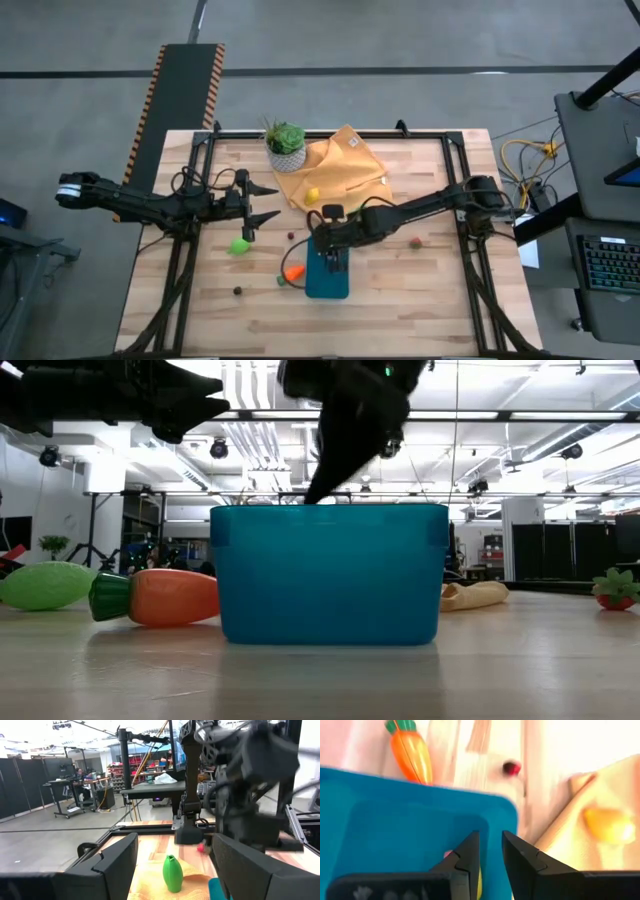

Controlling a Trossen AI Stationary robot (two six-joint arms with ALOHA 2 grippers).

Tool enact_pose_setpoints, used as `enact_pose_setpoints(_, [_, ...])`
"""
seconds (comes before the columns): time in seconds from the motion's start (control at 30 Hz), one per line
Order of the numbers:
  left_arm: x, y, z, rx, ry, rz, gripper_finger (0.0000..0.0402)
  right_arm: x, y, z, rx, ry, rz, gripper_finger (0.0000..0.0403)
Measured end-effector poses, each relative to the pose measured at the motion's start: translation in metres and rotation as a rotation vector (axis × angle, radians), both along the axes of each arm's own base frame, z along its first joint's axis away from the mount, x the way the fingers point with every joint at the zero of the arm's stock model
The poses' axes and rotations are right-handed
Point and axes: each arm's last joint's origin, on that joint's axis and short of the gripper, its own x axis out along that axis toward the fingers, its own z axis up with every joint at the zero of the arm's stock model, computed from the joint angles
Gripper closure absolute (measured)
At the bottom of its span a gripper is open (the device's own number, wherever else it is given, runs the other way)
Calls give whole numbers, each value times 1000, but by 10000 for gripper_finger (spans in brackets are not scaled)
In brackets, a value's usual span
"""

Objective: Pick and placing Produce into tupperware
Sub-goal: Put the strawberry into the bin

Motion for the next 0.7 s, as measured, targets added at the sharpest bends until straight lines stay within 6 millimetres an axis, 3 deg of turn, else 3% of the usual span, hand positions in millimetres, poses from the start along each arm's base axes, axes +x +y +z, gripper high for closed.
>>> enact_pose_setpoints(0.27, [0,0,0,0,-1,0,157,-36,-8,40,13,-69,-3,324])
enact_pose_setpoints(0.5, [0,0,0,0,-1,0,157,-98,-11,55,70,-85,-46,322])
enact_pose_setpoints(0.7, [0,0,0,0,-1,0,157,-162,-10,51,142,-104,-71,329])
